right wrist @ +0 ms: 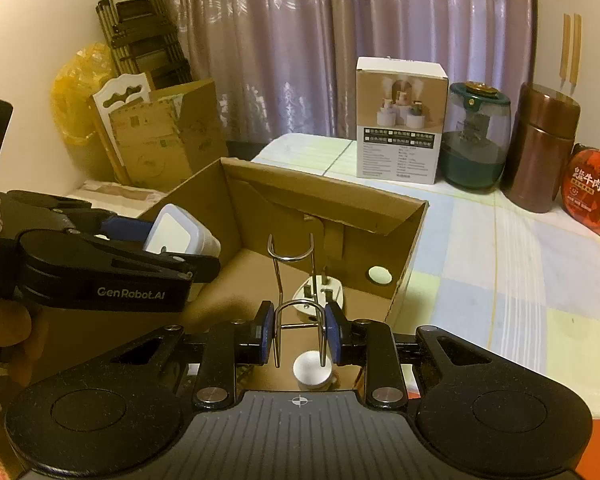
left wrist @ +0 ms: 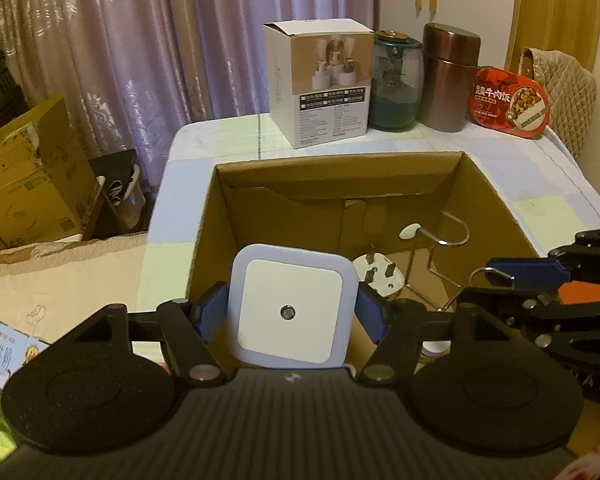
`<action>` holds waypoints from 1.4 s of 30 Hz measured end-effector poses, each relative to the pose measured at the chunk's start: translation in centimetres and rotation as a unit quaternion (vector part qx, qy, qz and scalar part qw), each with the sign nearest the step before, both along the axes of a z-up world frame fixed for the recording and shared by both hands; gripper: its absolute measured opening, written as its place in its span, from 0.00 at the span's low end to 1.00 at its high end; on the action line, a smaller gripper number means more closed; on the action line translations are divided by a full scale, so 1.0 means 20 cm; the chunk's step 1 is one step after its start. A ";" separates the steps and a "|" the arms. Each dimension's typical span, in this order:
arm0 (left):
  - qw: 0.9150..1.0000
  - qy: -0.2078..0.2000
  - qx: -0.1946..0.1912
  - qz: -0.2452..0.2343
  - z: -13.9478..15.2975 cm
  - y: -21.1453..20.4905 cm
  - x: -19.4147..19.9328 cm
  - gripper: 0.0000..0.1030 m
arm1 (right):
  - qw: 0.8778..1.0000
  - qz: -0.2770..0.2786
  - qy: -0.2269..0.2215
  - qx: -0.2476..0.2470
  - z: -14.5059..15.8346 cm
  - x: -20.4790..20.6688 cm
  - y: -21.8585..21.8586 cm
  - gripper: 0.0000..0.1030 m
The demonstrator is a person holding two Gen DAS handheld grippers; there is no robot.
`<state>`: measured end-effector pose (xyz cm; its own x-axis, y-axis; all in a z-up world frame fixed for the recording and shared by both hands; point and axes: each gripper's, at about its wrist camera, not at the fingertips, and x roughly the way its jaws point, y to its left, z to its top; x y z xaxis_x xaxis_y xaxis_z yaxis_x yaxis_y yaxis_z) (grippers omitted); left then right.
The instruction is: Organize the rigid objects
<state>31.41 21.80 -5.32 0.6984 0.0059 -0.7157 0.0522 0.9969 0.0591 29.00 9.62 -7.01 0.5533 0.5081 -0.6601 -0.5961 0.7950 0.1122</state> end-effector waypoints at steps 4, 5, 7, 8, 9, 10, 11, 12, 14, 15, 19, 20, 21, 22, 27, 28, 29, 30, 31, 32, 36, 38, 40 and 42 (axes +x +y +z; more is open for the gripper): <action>1.000 -0.022 0.007 0.001 0.03 0.00 -0.01 0.72 | 1.000 0.000 0.002 0.000 -0.01 0.02 0.01 0.23; 1.000 -0.024 0.005 0.001 0.04 0.01 -0.01 0.72 | 1.000 0.000 0.004 0.001 -0.01 0.02 0.01 0.23; 1.000 -0.026 0.001 0.006 0.05 0.02 -0.02 0.72 | 1.000 0.001 0.004 0.001 -0.01 0.01 0.01 0.23; 1.000 -0.027 -0.001 0.009 0.06 0.03 -0.03 0.72 | 1.000 0.000 0.005 0.001 -0.01 0.01 0.01 0.23; 1.000 -0.028 -0.003 0.012 0.07 0.03 -0.05 0.72 | 1.000 0.000 0.007 0.002 -0.02 0.01 0.01 0.23; 1.000 -0.028 -0.004 0.012 0.07 0.03 -0.06 0.72 | 1.000 -0.001 0.010 0.004 -0.02 0.01 0.01 0.23; 1.000 -0.028 -0.004 0.011 0.08 0.03 -0.06 0.72 | 1.000 -0.001 0.011 0.005 -0.02 0.01 0.01 0.23; 1.000 -0.028 -0.003 0.011 0.08 0.03 -0.07 0.72 | 1.000 0.000 0.011 0.006 -0.02 0.00 0.01 0.23; 1.000 -0.028 -0.002 0.011 0.09 0.03 -0.09 0.72 | 1.000 0.003 0.016 0.007 -0.02 0.00 0.02 0.23; 1.000 -0.029 -0.002 0.011 0.10 0.03 -0.10 0.72 | 1.000 0.002 0.021 0.012 -0.01 0.00 0.02 0.23; 0.999 -0.033 -0.002 0.008 0.13 0.02 -0.14 0.72 | 1.000 0.003 0.020 0.015 -0.01 0.00 0.03 0.23; 0.999 -0.035 -0.004 0.007 0.14 0.02 -0.15 0.72 | 1.000 0.004 0.021 0.018 0.00 0.00 0.03 0.23; 0.999 -0.036 -0.007 0.007 0.15 0.02 -0.16 0.72 | 1.000 0.007 0.020 0.023 0.00 0.00 0.03 0.23; 0.999 -0.037 -0.009 0.007 0.15 0.02 -0.17 0.72 | 0.999 0.008 0.019 0.028 0.01 -0.01 0.02 0.23; 0.999 -0.039 -0.016 0.010 0.19 0.01 -0.26 0.72 | 0.999 0.002 0.019 0.027 0.04 -0.04 -0.01 0.42; 0.999 -0.039 -0.016 0.012 0.20 0.00 -0.28 0.72 | 1.000 0.000 0.016 0.024 0.05 -0.06 -0.02 0.49; 0.999 -0.039 -0.019 0.013 0.21 0.00 -0.31 0.72 | 1.000 -0.004 0.014 0.025 0.07 -0.08 -0.04 0.51; 0.999 -0.039 -0.023 0.014 0.22 -0.01 -0.33 0.72 | 0.999 -0.008 0.013 0.028 0.08 -0.10 -0.06 0.52; 0.999 -0.039 -0.025 0.017 0.23 -0.01 -0.36 0.73 | 0.999 -0.010 0.013 0.032 0.10 -0.12 -0.09 0.53; 0.999 -0.039 -0.025 0.020 0.24 -0.02 -0.39 0.73 | 0.999 -0.012 0.014 0.038 0.11 -0.14 -0.11 0.53; 0.999 -0.040 -0.022 0.025 0.30 -0.06 -0.52 0.82 | 0.998 -0.026 0.012 0.051 0.18 -0.27 -0.21 0.59; 0.998 -0.044 -0.023 0.028 0.33 -0.08 -0.59 0.88 | 0.998 -0.029 0.010 0.055 0.22 -0.33 -0.25 0.64; 0.998 -0.052 -0.022 0.032 0.36 -0.10 -0.66 0.94 | 0.998 -0.029 0.005 0.050 0.26 -0.42 -0.28 0.71; 0.997 -0.054 -0.028 0.043 0.40 -0.11 -0.74 0.98 | 0.998 -0.033 0.003 0.049 0.29 -0.49 -0.32 0.76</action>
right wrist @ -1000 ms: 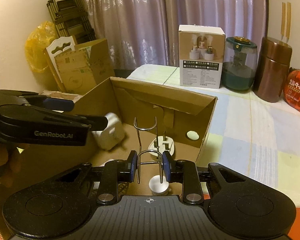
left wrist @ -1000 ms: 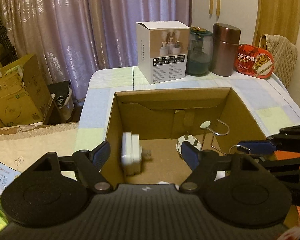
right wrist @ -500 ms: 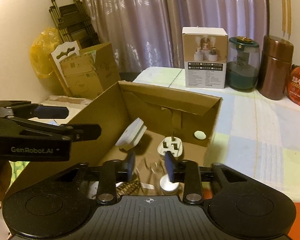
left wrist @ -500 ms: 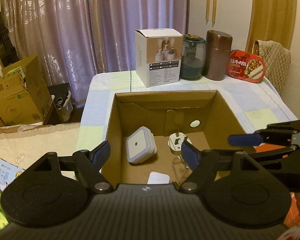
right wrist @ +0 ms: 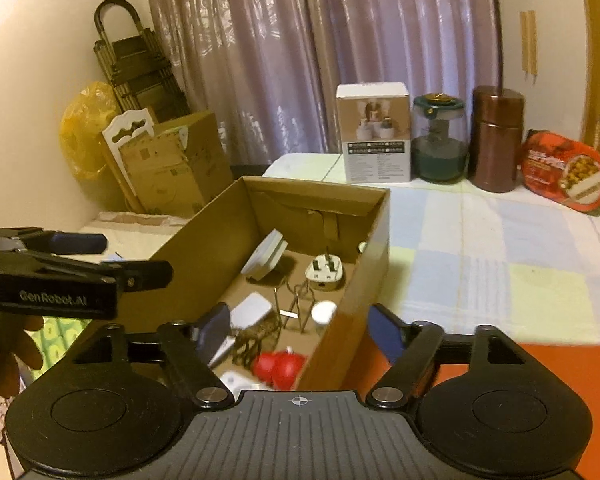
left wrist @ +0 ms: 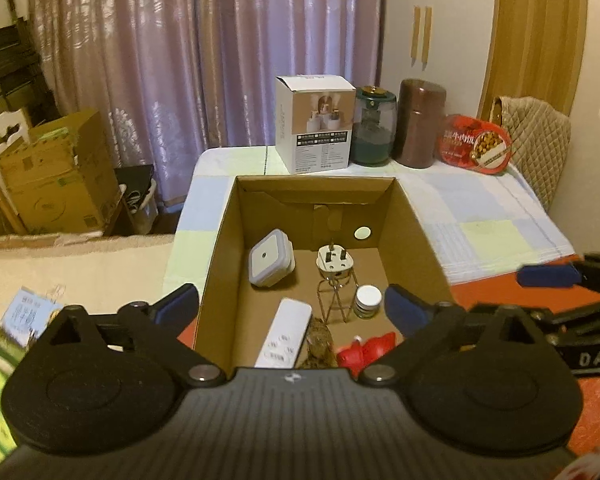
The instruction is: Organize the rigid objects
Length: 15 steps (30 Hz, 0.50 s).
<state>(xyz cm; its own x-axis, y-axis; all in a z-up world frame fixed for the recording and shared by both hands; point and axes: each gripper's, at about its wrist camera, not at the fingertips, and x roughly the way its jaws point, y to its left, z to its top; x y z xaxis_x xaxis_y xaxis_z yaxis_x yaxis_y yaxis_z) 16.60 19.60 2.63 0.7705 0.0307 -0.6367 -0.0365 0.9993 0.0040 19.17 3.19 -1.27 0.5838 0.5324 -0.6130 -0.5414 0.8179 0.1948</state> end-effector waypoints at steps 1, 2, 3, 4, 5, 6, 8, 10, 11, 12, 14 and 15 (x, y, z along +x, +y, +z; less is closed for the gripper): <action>1.000 -0.002 -0.002 0.005 0.01 0.00 -0.04 0.99 | 1.000 -0.003 0.003 0.000 0.02 -0.04 -0.02 0.78; 1.000 -0.003 -0.002 0.008 0.03 -0.01 -0.07 0.99 | 1.000 -0.005 0.007 -0.002 0.03 -0.08 -0.04 0.78; 1.000 -0.003 0.001 0.011 0.04 -0.02 -0.11 0.99 | 1.000 -0.006 0.008 -0.002 0.04 -0.11 -0.06 0.79; 1.000 -0.003 0.003 0.013 0.04 -0.03 -0.15 0.99 | 1.000 -0.009 0.010 -0.001 0.05 -0.15 -0.08 0.80; 1.000 0.000 0.007 0.015 0.05 -0.04 -0.19 0.99 | 1.000 -0.012 0.013 -0.001 0.05 -0.19 -0.09 0.80; 1.000 0.003 0.010 0.016 0.06 -0.04 -0.22 0.99 | 1.000 -0.015 0.017 -0.002 0.06 -0.23 -0.11 0.81; 1.000 0.009 0.015 0.023 0.07 -0.06 -0.29 0.99 | 1.000 -0.020 0.023 -0.004 0.06 -0.29 -0.13 0.81; 0.999 0.015 0.016 0.024 0.07 -0.08 -0.36 0.99 | 0.999 -0.026 0.029 -0.006 0.06 -0.35 -0.16 0.81; 0.999 0.016 0.016 0.025 0.08 -0.10 -0.40 0.99 | 0.999 -0.028 0.033 -0.008 0.06 -0.39 -0.17 0.81; 0.999 0.016 0.016 0.026 0.08 -0.11 -0.43 0.98 | 0.999 -0.028 0.035 -0.010 0.06 -0.41 -0.19 0.81; 0.999 0.016 0.021 0.030 0.09 -0.14 -0.50 0.98 | 0.999 -0.030 0.035 -0.015 0.06 -0.46 -0.21 0.81; 0.999 0.015 0.025 0.034 0.09 -0.16 -0.53 0.98 | 0.999 -0.031 0.035 -0.018 0.06 -0.49 -0.22 0.81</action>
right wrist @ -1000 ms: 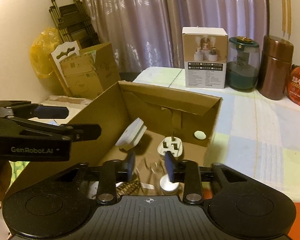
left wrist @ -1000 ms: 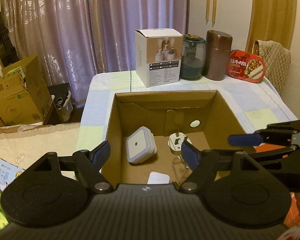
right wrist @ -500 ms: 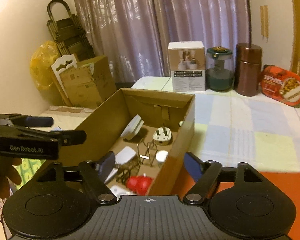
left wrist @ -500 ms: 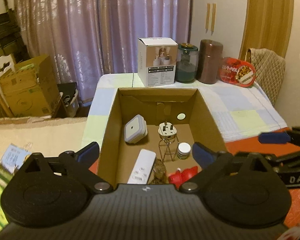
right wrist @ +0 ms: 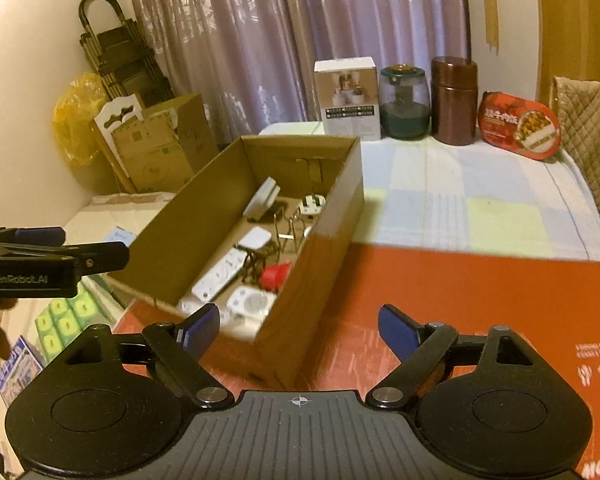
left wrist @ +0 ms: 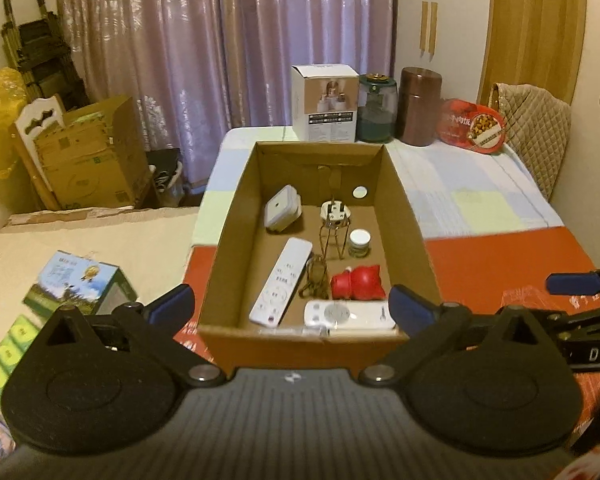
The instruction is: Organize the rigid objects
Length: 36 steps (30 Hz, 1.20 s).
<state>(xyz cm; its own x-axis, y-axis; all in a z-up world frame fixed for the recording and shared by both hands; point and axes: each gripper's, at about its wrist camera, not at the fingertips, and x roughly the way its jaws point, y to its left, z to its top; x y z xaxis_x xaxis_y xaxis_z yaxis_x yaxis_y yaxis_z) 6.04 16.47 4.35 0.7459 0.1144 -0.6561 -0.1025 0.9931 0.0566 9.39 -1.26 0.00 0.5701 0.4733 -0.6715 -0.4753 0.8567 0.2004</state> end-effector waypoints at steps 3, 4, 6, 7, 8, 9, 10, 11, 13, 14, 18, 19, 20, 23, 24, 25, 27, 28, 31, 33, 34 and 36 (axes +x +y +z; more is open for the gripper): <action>1.000 0.010 -0.002 0.008 -0.02 -0.03 -0.08 0.98 | 1.000 -0.013 0.003 -0.004 0.00 -0.06 -0.05 0.81; 1.000 0.014 -0.007 0.010 -0.02 -0.04 -0.10 0.98 | 1.000 -0.015 0.006 -0.004 0.00 -0.08 -0.06 0.81; 1.000 0.016 -0.016 0.013 -0.03 -0.06 -0.15 0.98 | 1.000 -0.020 0.013 -0.005 -0.01 -0.11 -0.09 0.81; 1.000 0.017 -0.020 0.015 -0.03 -0.06 -0.17 0.98 | 1.000 -0.022 0.016 -0.006 -0.01 -0.13 -0.10 0.81; 0.999 0.017 -0.025 0.018 -0.03 -0.07 -0.19 0.98 | 1.000 -0.024 0.018 -0.006 -0.02 -0.14 -0.11 0.81; 0.999 0.017 -0.028 0.021 -0.03 -0.08 -0.21 0.98 | 0.999 -0.024 0.021 -0.006 -0.02 -0.15 -0.12 0.81; 0.999 0.018 -0.030 0.023 -0.03 -0.08 -0.22 0.98 | 0.999 -0.023 0.026 -0.008 -0.02 -0.16 -0.13 0.81; 0.999 0.019 -0.028 0.023 -0.03 -0.09 -0.24 0.98 | 0.999 -0.021 0.029 -0.010 -0.02 -0.17 -0.13 0.81; 0.999 0.022 -0.024 0.020 -0.04 -0.11 -0.25 0.98 | 0.999 -0.020 0.030 -0.012 -0.02 -0.20 -0.14 0.81; 0.999 0.023 -0.023 0.018 -0.04 -0.12 -0.26 0.98 | 0.999 -0.018 0.029 -0.013 -0.02 -0.21 -0.14 0.81; 0.999 0.020 -0.024 0.011 -0.04 -0.15 -0.29 0.98 | 0.999 -0.014 0.027 -0.017 -0.02 -0.26 -0.14 0.81; 0.999 0.019 -0.025 0.009 -0.04 -0.16 -0.29 0.98 | 0.999 -0.014 0.028 -0.018 -0.02 -0.27 -0.14 0.81; 0.999 0.017 -0.026 0.008 -0.03 -0.16 -0.29 0.98 | 0.999 -0.015 0.028 -0.017 -0.03 -0.27 -0.14 0.81; 1.000 0.017 -0.026 0.004 -0.04 -0.18 -0.30 0.98 | 0.999 -0.016 0.029 -0.017 -0.03 -0.29 -0.14 0.81; 0.999 0.017 -0.027 0.003 -0.04 -0.18 -0.30 0.98 | 0.999 -0.017 0.029 -0.016 -0.03 -0.29 -0.14 0.81; 0.999 0.018 -0.028 0.003 -0.04 -0.18 -0.30 0.98 | 0.999 -0.017 0.029 -0.016 -0.03 -0.29 -0.14 0.81; 0.999 0.019 -0.028 0.002 -0.04 -0.19 -0.30 0.98 | 0.999 -0.017 0.030 -0.016 -0.03 -0.28 -0.14 0.81; 0.999 0.020 -0.029 0.001 -0.05 -0.19 -0.30 0.98 | 0.999 -0.016 0.030 -0.015 -0.03 -0.28 -0.14 0.81; 0.999 0.022 -0.029 0.001 -0.06 -0.20 -0.30 0.98 | 0.999 -0.016 0.030 -0.015 -0.03 -0.27 -0.15 0.81; 0.999 0.022 -0.029 0.001 -0.06 -0.20 -0.29 0.98 | 0.999 -0.016 0.032 -0.015 -0.03 -0.27 -0.15 0.81; 0.999 0.023 -0.030 0.002 -0.06 -0.20 -0.29 0.98 | 0.999 -0.016 0.033 -0.015 -0.03 -0.27 -0.15 0.81; 0.999 0.023 -0.029 0.002 -0.06 -0.20 -0.29 0.98 | 0.999 -0.017 0.033 -0.015 -0.04 -0.28 -0.14 0.81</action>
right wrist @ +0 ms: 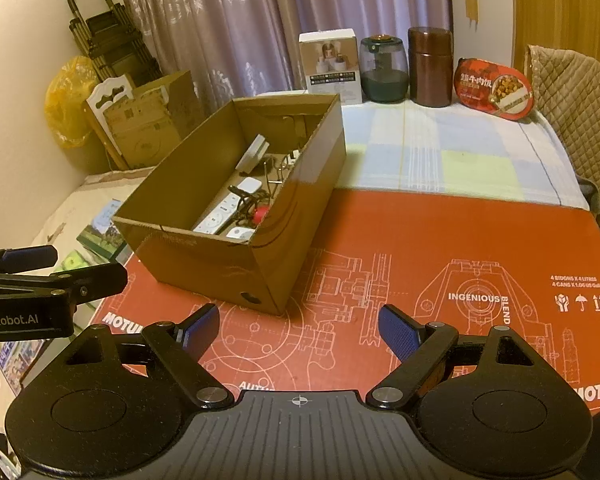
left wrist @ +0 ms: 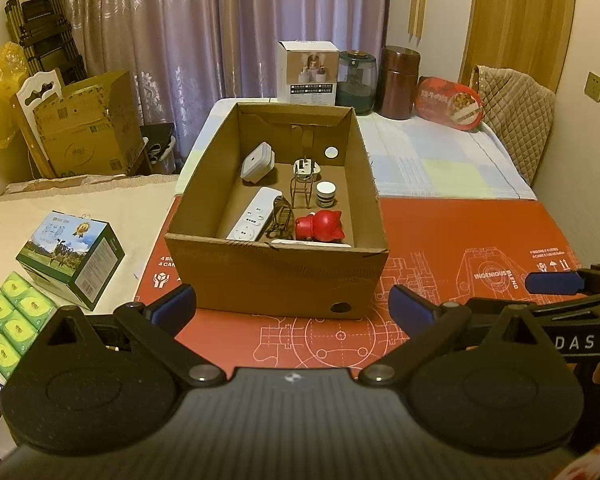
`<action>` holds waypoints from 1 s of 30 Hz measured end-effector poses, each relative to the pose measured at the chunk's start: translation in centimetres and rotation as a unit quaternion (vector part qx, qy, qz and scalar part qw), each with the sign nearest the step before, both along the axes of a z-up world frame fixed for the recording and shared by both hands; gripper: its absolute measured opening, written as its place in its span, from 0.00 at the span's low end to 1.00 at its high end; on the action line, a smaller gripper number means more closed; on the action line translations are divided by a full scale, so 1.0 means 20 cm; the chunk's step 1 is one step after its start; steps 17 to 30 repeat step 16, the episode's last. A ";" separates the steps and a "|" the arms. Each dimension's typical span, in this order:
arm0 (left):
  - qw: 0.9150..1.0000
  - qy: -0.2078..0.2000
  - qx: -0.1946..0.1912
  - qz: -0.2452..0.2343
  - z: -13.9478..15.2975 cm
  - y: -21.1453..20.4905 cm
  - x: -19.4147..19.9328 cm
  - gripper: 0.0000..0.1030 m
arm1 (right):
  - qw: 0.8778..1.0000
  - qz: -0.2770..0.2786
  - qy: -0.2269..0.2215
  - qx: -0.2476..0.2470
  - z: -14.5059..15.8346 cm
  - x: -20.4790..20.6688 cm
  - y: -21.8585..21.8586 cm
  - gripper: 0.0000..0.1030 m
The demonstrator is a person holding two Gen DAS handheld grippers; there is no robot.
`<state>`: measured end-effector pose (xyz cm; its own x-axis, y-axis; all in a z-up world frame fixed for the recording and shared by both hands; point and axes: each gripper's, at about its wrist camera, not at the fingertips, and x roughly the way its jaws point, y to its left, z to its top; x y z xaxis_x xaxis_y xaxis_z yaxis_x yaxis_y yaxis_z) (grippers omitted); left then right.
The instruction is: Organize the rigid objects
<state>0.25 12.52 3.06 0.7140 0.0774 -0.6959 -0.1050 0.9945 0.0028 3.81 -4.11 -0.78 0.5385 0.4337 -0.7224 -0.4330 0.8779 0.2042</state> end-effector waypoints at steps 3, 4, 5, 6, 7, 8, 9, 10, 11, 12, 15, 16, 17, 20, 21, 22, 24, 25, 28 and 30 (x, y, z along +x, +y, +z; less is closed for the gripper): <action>1.000 0.001 -0.001 0.000 0.00 0.00 0.00 0.98 | 1.000 0.000 0.002 0.000 0.00 0.00 0.00 0.81; 1.000 0.001 -0.001 0.000 0.00 0.00 0.00 0.98 | 1.000 0.000 0.002 -0.001 0.00 0.00 0.00 0.81; 1.000 0.001 -0.001 0.000 -0.01 0.00 0.00 0.98 | 1.000 0.000 0.002 -0.001 -0.01 0.00 0.00 0.81; 1.000 0.001 -0.001 0.000 -0.01 0.00 0.00 0.98 | 1.000 0.000 0.002 -0.001 -0.01 0.00 0.01 0.81; 1.000 0.000 -0.002 0.000 -0.01 0.00 0.00 0.98 | 1.000 0.000 0.002 -0.001 -0.01 0.00 0.01 0.81; 1.000 0.000 -0.002 -0.001 -0.01 0.00 0.00 0.98 | 1.000 0.001 0.002 -0.001 -0.01 0.00 0.00 0.81; 1.000 0.000 -0.001 -0.001 -0.01 0.00 0.00 0.98 | 1.000 0.000 0.003 -0.002 -0.01 0.00 0.01 0.81; 1.000 0.000 0.000 0.000 -0.02 0.00 0.00 0.98 | 1.000 0.000 0.003 -0.002 -0.01 0.00 0.01 0.81; 1.000 -0.001 0.000 0.001 -0.02 0.00 0.00 0.98 | 1.000 0.001 0.003 -0.002 -0.01 0.00 0.01 0.81; 1.000 -0.004 0.000 0.003 -0.02 0.00 0.00 0.98 | 1.000 0.001 0.004 -0.002 -0.02 0.00 0.01 0.81; 1.000 -0.009 0.002 0.007 -0.02 0.01 -0.01 0.98 | 1.000 0.000 0.004 -0.002 -0.02 0.00 0.01 0.81; 1.000 -0.010 0.001 0.007 -0.02 0.01 -0.01 0.98 | 1.000 -0.001 0.004 -0.002 -0.02 0.00 0.01 0.81; 1.000 -0.010 0.001 0.007 -0.02 0.01 -0.01 0.98 | 1.000 -0.001 0.004 -0.002 -0.02 0.00 0.01 0.81; 1.000 -0.010 0.001 0.007 -0.02 0.01 -0.01 0.98 | 1.000 -0.001 0.004 -0.002 -0.02 0.00 0.01 0.81; 1.000 -0.010 0.001 0.007 -0.02 0.01 -0.01 0.98 | 1.000 -0.001 0.004 -0.002 -0.02 0.00 0.01 0.81; 1.000 -0.010 0.001 0.007 -0.02 0.01 -0.01 0.98 | 1.000 -0.001 0.004 -0.002 -0.02 0.00 0.01 0.81; 1.000 -0.010 0.001 0.007 -0.02 0.01 -0.01 0.98 | 1.000 -0.001 0.004 -0.002 -0.02 0.00 0.01 0.81; 1.000 -0.010 0.001 0.007 -0.02 0.01 -0.01 0.98 | 1.000 -0.001 0.004 -0.002 -0.02 0.00 0.01 0.81; 1.000 -0.010 0.001 0.007 -0.02 0.01 -0.01 0.98 | 1.000 -0.001 0.004 -0.002 -0.02 0.00 0.01 0.81; 1.000 -0.010 0.001 0.007 -0.02 0.01 -0.01 0.98 | 1.000 -0.001 0.004 -0.002 -0.02 0.00 0.01 0.81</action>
